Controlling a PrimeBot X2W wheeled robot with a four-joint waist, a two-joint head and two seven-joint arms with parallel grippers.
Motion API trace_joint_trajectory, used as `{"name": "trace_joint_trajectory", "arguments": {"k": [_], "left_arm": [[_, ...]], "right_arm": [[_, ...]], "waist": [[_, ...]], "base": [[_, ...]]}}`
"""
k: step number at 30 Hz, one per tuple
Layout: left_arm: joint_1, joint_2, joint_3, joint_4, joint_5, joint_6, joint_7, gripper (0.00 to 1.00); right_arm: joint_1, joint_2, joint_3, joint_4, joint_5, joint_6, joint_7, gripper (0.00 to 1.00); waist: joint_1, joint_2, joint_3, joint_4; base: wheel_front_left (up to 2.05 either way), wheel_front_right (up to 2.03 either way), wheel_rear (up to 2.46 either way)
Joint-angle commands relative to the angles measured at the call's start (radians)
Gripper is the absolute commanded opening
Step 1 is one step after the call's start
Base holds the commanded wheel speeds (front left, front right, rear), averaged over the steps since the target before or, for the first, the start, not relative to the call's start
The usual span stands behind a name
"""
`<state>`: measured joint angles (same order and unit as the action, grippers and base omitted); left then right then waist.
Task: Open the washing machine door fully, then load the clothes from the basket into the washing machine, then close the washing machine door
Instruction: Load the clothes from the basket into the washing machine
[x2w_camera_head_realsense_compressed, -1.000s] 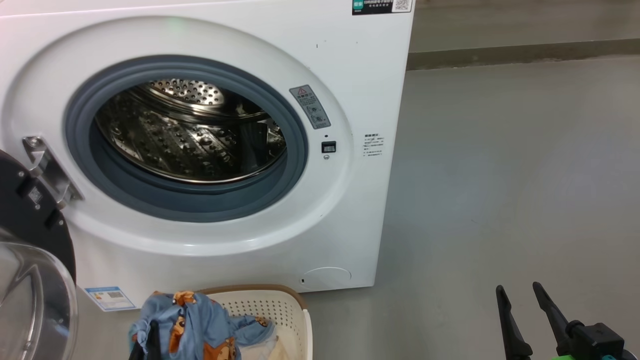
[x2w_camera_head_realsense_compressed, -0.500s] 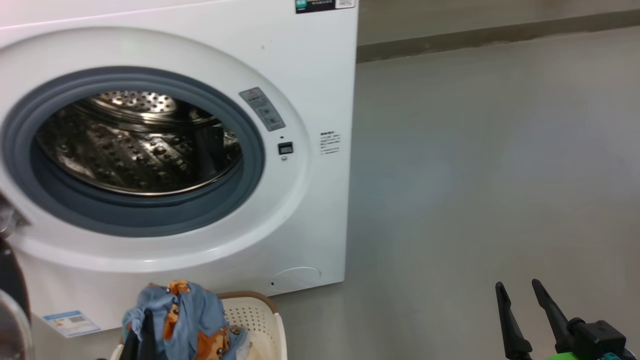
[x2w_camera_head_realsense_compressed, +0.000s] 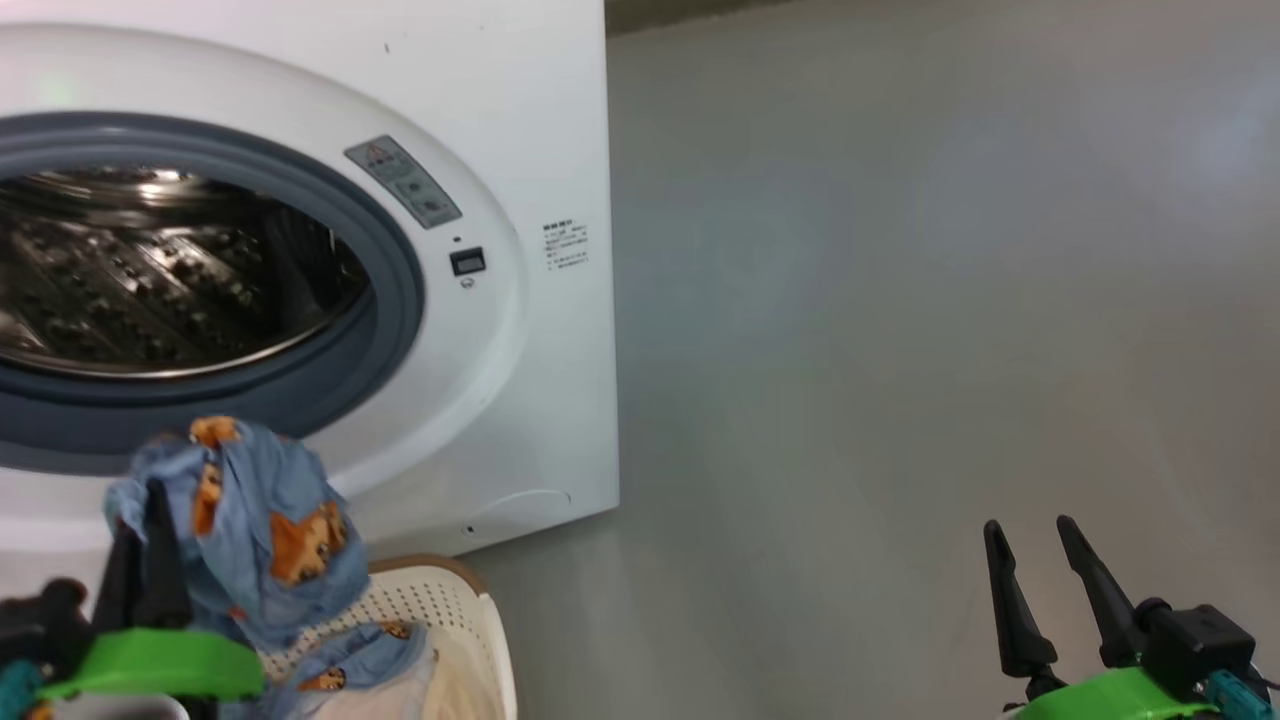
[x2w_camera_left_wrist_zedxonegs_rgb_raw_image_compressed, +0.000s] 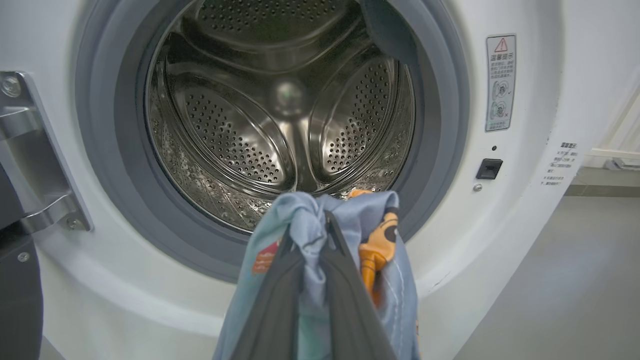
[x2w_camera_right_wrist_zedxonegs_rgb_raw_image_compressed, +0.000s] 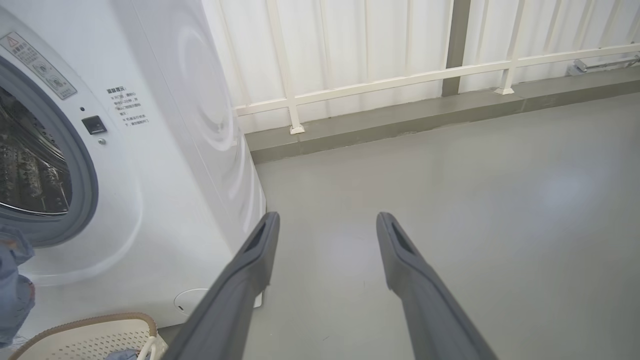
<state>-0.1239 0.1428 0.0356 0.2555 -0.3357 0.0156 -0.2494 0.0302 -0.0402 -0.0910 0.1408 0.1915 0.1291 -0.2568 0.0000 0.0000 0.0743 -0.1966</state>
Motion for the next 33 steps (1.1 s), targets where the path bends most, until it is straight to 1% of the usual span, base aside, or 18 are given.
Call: {"name": "trace_joint_trajectory", "arguments": {"k": [1,10,14,18,25,33], "left_arm": [[-0.081,0.046,0.046,-0.001,-0.006,0.003,-0.010,0.00],[-0.303,0.144,0.087,0.081,-0.014,-0.019,-0.011,0.00],[-0.419,0.190,0.099,0.142,-0.007,-0.030,-0.012,0.00],[-0.528,0.224,0.101,0.207,0.014,-0.033,-0.012,0.00],[-0.670,0.261,0.089,0.316,0.044,-0.053,-0.012,0.00],[-0.819,0.296,0.084,0.432,0.083,-0.062,-0.012,0.00]], "right_arm": [[-0.046,-0.010,0.034,-0.029,0.015,0.002,-0.005,1.00],[-0.127,-0.010,0.076,-0.045,0.044,0.002,-0.005,1.00],[-0.167,-0.010,0.104,-0.050,0.060,0.002,-0.005,1.00],[-0.204,-0.010,0.131,-0.053,0.071,0.002,-0.005,1.00],[-0.242,-0.010,0.162,-0.060,0.085,0.002,-0.005,1.00],[-0.266,-0.010,0.198,-0.063,0.096,0.002,-0.005,1.00]], "waist": [[0.0000,0.0000,0.075,-0.028],[0.0000,0.0000,0.236,-0.035],[0.0000,0.0000,0.307,-0.041],[0.0000,0.0000,0.365,-0.054],[0.0000,0.0000,0.433,-0.084],[0.0000,0.0000,0.491,-0.117]], "base": [[0.00,0.00,0.00],[0.00,0.00,0.00],[0.00,0.00,0.00],[0.00,0.00,0.00],[0.00,0.00,0.00],[0.00,0.00,0.00]]}}
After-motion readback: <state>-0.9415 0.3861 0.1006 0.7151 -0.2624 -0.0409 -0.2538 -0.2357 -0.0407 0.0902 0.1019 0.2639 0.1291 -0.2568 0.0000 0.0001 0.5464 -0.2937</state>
